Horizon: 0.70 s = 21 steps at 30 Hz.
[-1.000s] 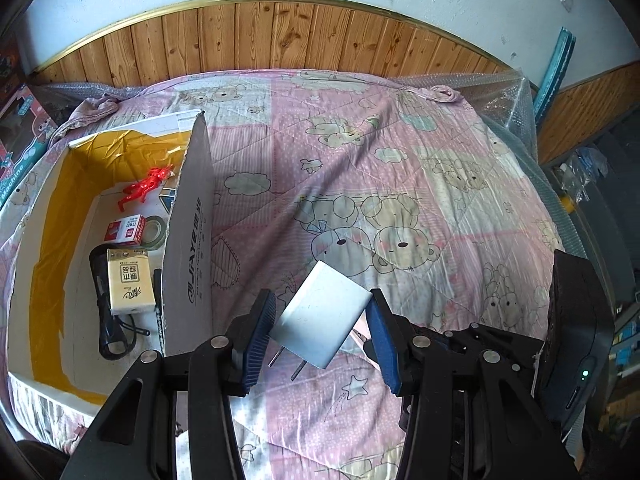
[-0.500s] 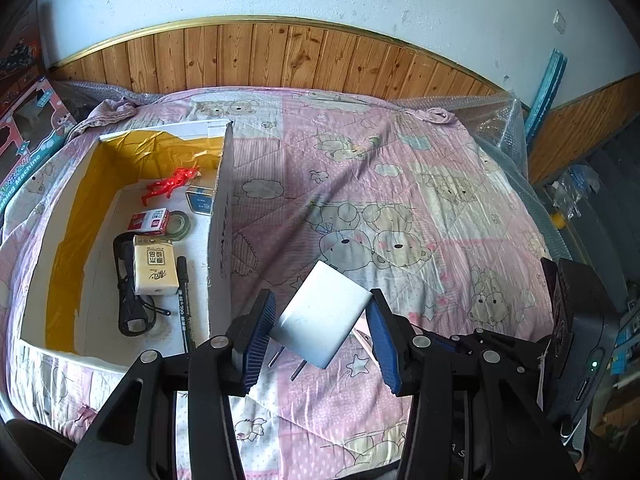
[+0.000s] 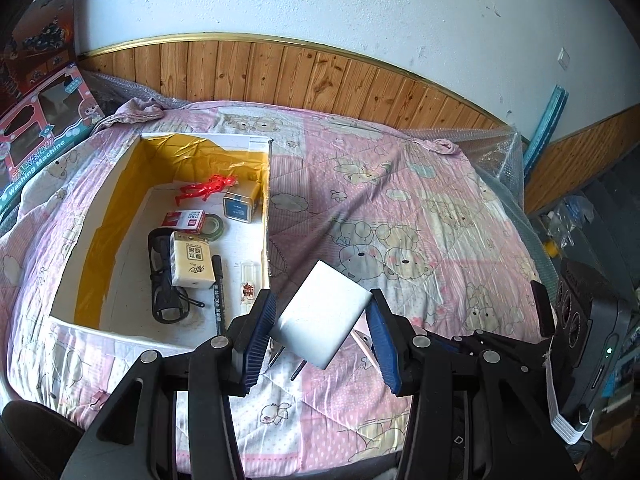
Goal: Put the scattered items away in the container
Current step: 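Carry the white charger and pink stapler over the box with both grippers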
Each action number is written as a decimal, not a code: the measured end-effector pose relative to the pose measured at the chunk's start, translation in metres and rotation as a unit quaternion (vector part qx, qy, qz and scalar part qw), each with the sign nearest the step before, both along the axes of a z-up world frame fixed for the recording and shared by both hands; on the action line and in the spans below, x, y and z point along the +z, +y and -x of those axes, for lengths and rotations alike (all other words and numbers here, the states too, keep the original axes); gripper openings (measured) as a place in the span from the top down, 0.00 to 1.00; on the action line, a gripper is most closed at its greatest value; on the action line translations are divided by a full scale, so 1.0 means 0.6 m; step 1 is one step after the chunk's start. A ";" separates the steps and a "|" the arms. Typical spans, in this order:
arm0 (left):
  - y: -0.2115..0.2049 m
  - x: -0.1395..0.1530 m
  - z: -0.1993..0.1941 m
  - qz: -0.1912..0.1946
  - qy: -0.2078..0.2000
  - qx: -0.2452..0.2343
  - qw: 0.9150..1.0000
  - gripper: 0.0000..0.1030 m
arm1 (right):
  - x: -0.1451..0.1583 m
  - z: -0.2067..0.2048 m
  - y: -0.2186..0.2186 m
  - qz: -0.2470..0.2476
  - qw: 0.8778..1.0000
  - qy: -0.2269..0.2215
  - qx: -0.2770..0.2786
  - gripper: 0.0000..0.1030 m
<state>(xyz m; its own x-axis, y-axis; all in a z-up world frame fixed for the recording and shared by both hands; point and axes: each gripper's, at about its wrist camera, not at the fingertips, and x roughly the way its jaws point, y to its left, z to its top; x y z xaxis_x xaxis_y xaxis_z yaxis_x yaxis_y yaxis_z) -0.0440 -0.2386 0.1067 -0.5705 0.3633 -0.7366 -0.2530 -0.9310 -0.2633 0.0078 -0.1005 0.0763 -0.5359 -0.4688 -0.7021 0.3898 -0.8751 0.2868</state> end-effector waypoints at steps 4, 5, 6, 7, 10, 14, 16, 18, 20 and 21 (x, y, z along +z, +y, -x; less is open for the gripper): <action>-0.028 0.005 -0.008 -0.011 0.002 0.011 1.000 0.53 | 0.020 -0.004 -0.020 0.003 1.000 0.011 0.010 0.74; -0.036 0.006 -0.009 -0.014 0.001 0.014 1.000 0.53 | 0.024 -0.004 -0.024 0.004 1.000 0.013 0.013 0.74; -0.045 0.007 -0.010 -0.017 0.002 0.017 1.000 0.53 | 0.028 -0.004 -0.028 0.005 1.000 0.014 0.015 0.74; -0.053 0.008 -0.011 -0.019 0.002 0.020 1.000 0.53 | 0.032 -0.004 -0.032 0.007 1.000 0.016 0.017 0.74; -0.079 0.011 -0.011 -0.030 0.002 0.031 0.999 0.53 | 0.042 -0.004 -0.046 0.010 0.999 0.020 0.024 0.74; -0.112 0.013 -0.008 -0.041 0.003 0.047 0.998 0.53 | 0.054 0.001 -0.063 0.009 0.999 0.025 0.034 0.74; -0.127 0.015 -0.004 -0.044 0.004 0.054 0.998 0.53 | 0.060 0.005 -0.072 0.007 0.999 0.027 0.039 0.74; -0.145 0.016 0.001 -0.048 0.005 0.062 0.997 0.53 | 0.066 0.011 -0.080 0.004 0.999 0.029 0.045 0.74; -0.162 0.018 0.007 -0.052 0.007 0.071 0.996 0.53 | 0.072 0.019 -0.089 -0.001 0.998 0.032 0.050 0.74; -0.170 0.019 0.011 -0.053 0.008 0.076 0.996 0.53 | 0.075 0.023 -0.094 -0.003 0.998 0.034 0.054 0.74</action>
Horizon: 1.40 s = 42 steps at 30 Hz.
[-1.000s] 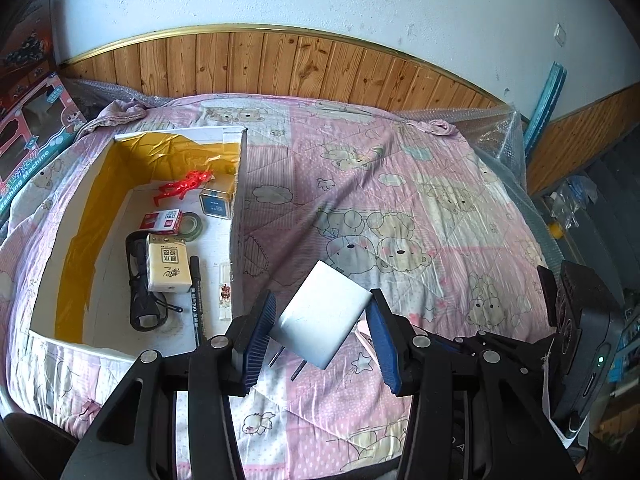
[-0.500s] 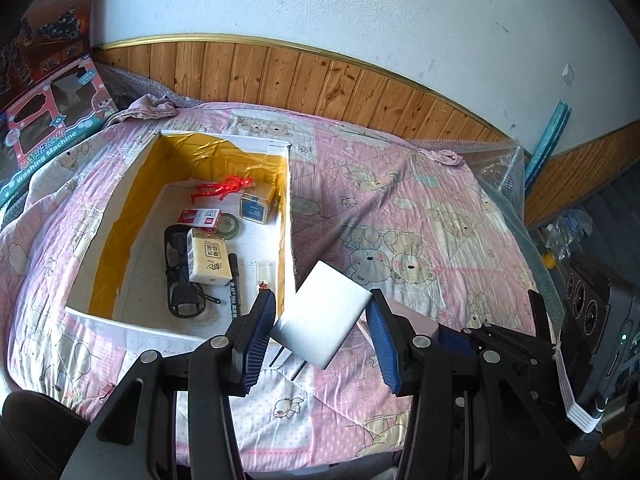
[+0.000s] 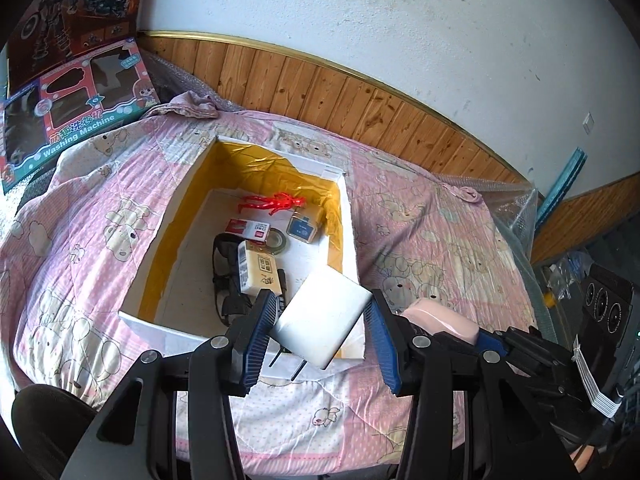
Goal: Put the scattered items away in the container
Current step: 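Carry the white charger and pink stapler over the box with both grippers, then open both grippers to drop the charger and stapler into the box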
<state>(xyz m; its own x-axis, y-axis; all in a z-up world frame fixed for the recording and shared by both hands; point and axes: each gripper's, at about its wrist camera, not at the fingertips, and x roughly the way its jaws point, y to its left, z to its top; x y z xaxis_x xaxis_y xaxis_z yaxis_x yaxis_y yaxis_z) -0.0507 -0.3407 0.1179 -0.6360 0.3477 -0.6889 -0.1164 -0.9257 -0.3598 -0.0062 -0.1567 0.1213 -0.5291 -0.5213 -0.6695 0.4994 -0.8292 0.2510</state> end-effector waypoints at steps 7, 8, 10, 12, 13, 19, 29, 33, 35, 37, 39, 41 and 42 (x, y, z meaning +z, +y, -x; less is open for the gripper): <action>-0.052 -0.001 0.032 -0.005 0.002 0.027 1.000 0.53 | 0.016 0.040 -0.029 -0.023 1.000 0.011 0.018 0.74; -0.058 -0.002 0.037 -0.006 0.001 0.031 1.000 0.53 | 0.018 0.048 -0.034 -0.027 0.999 0.011 0.021 0.74; -0.069 -0.004 0.047 -0.006 0.000 0.036 0.999 0.53 | 0.021 0.063 -0.044 -0.035 0.999 0.011 0.028 0.74; -0.076 -0.008 0.056 -0.007 -0.001 0.040 0.999 0.53 | 0.023 0.079 -0.055 -0.043 0.998 0.010 0.036 0.74; -0.079 -0.011 0.061 -0.007 -0.003 0.041 0.999 0.53 | 0.024 0.088 -0.061 -0.048 0.998 0.009 0.040 0.74; -0.076 -0.034 0.087 -0.007 -0.017 0.038 0.999 0.53 | 0.031 0.144 -0.098 -0.070 0.995 0.001 0.066 0.74; -0.053 -0.075 0.121 0.049 -0.036 0.027 0.998 0.53 | 0.008 0.249 -0.185 -0.119 0.987 -0.026 0.105 0.74; -0.045 -0.090 0.131 0.067 -0.043 0.027 0.996 0.53 | -0.010 0.285 -0.220 -0.143 0.982 -0.028 0.116 0.74; -0.042 -0.098 0.136 0.073 -0.048 0.026 0.996 0.53 | -0.023 0.303 -0.239 -0.159 0.979 -0.030 0.121 0.74; -0.038 -0.106 0.142 0.076 -0.055 0.026 0.995 0.53 | -0.037 0.320 -0.255 -0.173 0.976 -0.032 0.126 0.74; -0.035 -0.112 0.148 0.077 -0.061 0.025 0.995 0.53 | -0.050 0.336 -0.271 -0.187 0.973 -0.034 0.133 0.74; -0.035 -0.119 0.156 0.071 -0.070 0.026 0.995 0.53 | -0.062 0.350 -0.287 -0.200 0.969 -0.036 0.143 0.74; -0.036 -0.123 0.159 0.068 -0.075 0.027 0.995 0.53 | -0.068 0.357 -0.295 -0.207 0.967 -0.037 0.147 0.74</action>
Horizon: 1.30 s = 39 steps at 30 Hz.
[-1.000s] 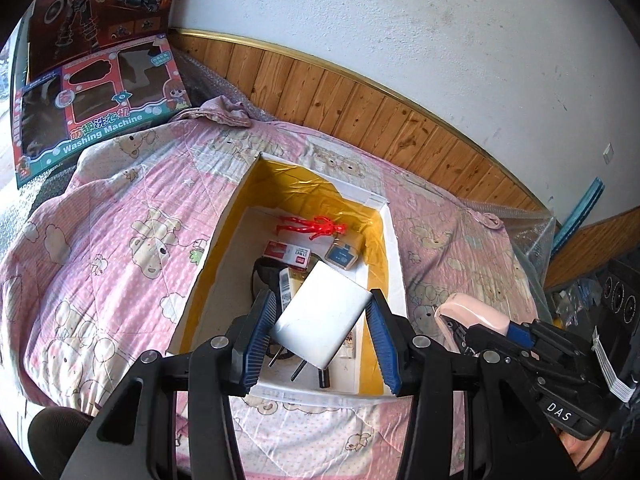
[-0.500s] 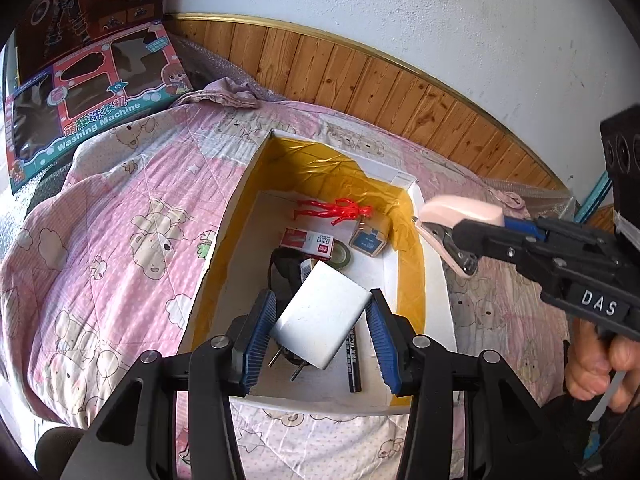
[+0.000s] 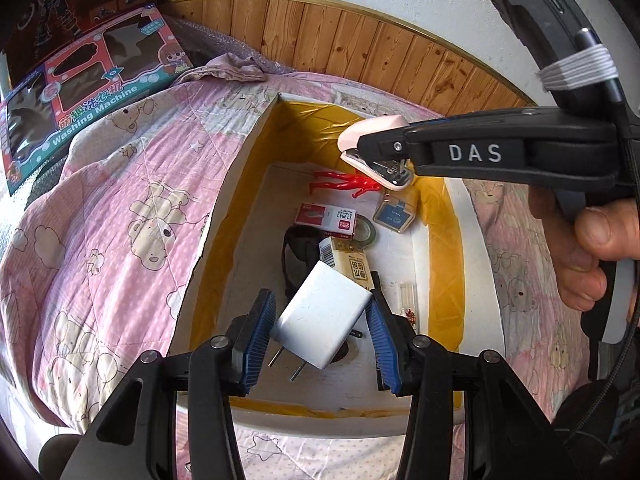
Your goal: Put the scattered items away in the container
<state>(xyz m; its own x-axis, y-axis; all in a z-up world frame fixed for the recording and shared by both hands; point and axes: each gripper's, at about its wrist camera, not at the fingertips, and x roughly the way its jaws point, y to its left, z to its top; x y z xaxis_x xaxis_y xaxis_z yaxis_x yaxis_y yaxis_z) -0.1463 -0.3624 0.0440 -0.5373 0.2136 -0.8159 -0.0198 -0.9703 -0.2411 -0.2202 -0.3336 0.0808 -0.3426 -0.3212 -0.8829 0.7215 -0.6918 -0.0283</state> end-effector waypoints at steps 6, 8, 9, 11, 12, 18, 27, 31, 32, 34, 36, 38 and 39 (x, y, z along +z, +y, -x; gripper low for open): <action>-0.008 -0.013 0.017 -0.005 -0.015 0.004 1.000 0.53 | -0.026 0.032 -0.036 -0.019 1.000 -0.006 0.009 0.73; -0.009 -0.014 0.020 -0.002 -0.015 0.004 1.000 0.53 | -0.034 0.040 -0.043 -0.023 1.000 -0.006 0.007 0.73; -0.009 -0.015 0.021 -0.001 -0.016 0.005 1.000 0.53 | -0.038 0.044 -0.045 -0.024 1.000 -0.005 0.007 0.73; -0.009 -0.018 0.025 0.004 -0.019 0.010 1.000 0.53 | -0.043 0.047 -0.048 -0.021 1.000 -0.005 0.011 0.72; -0.009 -0.020 0.026 0.006 -0.022 0.012 1.000 0.53 | -0.042 0.047 -0.047 -0.019 1.000 -0.001 0.015 0.71; -0.012 -0.011 0.016 0.011 -0.015 0.021 1.000 0.38 | -0.019 0.024 -0.020 -0.027 0.999 0.019 0.018 0.59; -0.026 0.047 -0.059 0.006 0.024 0.039 0.999 0.38 | 0.037 -0.111 0.079 -0.028 0.999 -0.012 0.017 0.59; 0.004 0.054 -0.097 0.020 0.025 0.023 0.999 0.38 | 0.030 -0.175 0.123 -0.028 0.998 -0.043 0.027 0.59; 0.013 0.056 -0.105 0.022 0.026 0.019 0.999 0.38 | 0.028 -0.187 0.133 -0.026 0.998 -0.047 0.027 0.59; 0.028 0.059 -0.120 0.025 0.027 0.012 0.999 0.38 | 0.023 -0.206 0.149 -0.019 0.998 -0.061 0.024 0.59; 0.040 0.062 -0.130 0.027 0.028 0.006 0.999 0.38 | 0.020 -0.221 0.160 -0.011 0.997 -0.072 0.021 0.59; 0.051 0.065 -0.138 0.026 0.028 0.000 0.999 0.38 | 0.019 -0.232 0.164 -0.007 0.997 -0.076 0.018 0.59; 0.055 0.067 -0.140 0.027 0.028 -0.002 0.999 0.38 | 0.019 -0.237 0.165 -0.008 0.997 -0.074 0.017 0.59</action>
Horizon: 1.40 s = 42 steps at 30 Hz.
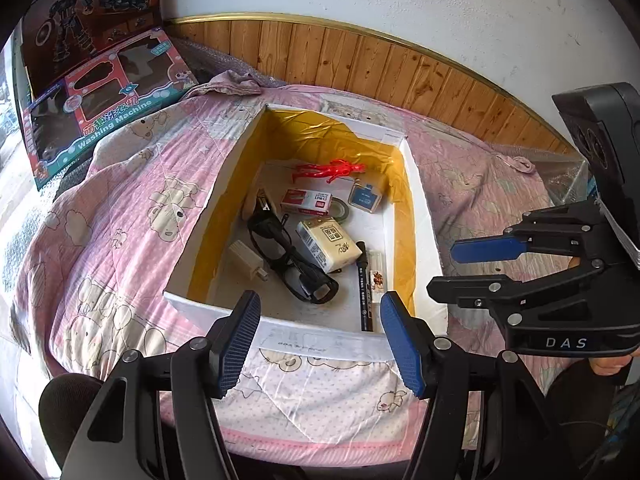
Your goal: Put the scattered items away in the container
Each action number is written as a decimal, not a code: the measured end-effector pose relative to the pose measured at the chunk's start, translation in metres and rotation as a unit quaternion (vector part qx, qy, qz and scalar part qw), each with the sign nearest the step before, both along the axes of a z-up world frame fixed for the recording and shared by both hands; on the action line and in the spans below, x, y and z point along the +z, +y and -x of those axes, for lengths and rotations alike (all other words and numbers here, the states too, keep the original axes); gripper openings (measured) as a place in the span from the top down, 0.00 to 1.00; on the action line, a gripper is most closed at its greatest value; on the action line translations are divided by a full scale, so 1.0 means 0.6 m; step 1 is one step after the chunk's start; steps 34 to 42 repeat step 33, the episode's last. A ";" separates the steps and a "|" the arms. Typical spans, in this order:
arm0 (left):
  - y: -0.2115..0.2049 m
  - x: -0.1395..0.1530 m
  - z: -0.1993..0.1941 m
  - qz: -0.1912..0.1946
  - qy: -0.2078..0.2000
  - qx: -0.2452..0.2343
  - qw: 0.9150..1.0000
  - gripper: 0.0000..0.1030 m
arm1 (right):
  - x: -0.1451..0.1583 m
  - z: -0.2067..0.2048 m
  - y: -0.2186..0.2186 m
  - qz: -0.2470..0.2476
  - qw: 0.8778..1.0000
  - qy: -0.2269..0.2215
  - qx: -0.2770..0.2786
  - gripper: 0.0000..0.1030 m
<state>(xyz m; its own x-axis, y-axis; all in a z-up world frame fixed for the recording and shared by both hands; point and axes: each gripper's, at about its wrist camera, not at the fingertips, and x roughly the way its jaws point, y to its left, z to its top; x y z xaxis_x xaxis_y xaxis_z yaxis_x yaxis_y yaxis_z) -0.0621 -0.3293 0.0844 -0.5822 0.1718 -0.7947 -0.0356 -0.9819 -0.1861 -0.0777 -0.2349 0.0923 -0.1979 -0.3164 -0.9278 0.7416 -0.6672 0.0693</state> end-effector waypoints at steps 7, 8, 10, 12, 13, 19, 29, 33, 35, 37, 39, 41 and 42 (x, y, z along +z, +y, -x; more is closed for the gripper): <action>0.012 0.012 -0.016 0.001 0.001 -0.005 1.000 0.38 | -0.001 -0.016 0.005 -0.005 1.000 0.015 -0.011 0.59; 0.013 0.013 -0.018 0.001 0.000 -0.005 1.000 0.38 | -0.002 -0.016 0.007 -0.005 1.000 0.014 -0.013 0.59; 0.015 0.014 -0.021 0.002 0.000 -0.005 1.000 0.38 | -0.004 -0.016 0.010 -0.005 1.000 0.015 -0.015 0.59; 0.016 0.015 -0.022 0.003 0.000 -0.002 1.000 0.38 | -0.004 -0.016 0.013 -0.005 1.000 0.016 -0.017 0.59; 0.016 0.015 -0.022 0.003 0.000 -0.003 1.000 0.38 | -0.004 -0.017 0.014 -0.006 1.000 0.017 -0.017 0.59; 0.024 0.017 -0.023 0.006 -0.001 -0.007 1.000 0.38 | 0.001 -0.021 0.014 -0.004 1.000 0.020 -0.016 0.59; 0.024 0.016 -0.021 0.006 -0.003 -0.007 1.000 0.38 | 0.002 -0.026 0.007 0.000 1.000 0.022 -0.009 0.59; 0.021 0.017 -0.020 0.006 -0.003 -0.006 1.000 0.38 | 0.002 -0.028 0.000 0.001 1.000 0.024 -0.006 0.59; 0.021 0.017 -0.020 0.006 -0.003 -0.006 1.000 0.38 | 0.002 -0.028 0.000 0.001 1.000 0.024 -0.006 0.59; 0.021 0.017 -0.020 0.006 -0.003 -0.006 1.000 0.38 | 0.002 -0.028 0.000 0.001 1.000 0.024 -0.006 0.59; 0.021 0.017 -0.020 0.006 -0.003 -0.006 1.000 0.38 | 0.002 -0.028 0.000 0.001 1.000 0.024 -0.006 0.59; 0.021 0.017 -0.020 0.006 -0.003 -0.006 1.000 0.38 | 0.002 -0.028 0.000 0.001 1.000 0.024 -0.006 0.59; 0.021 0.017 -0.020 0.006 -0.003 -0.006 1.000 0.38 | 0.002 -0.028 0.000 0.001 1.000 0.024 -0.006 0.59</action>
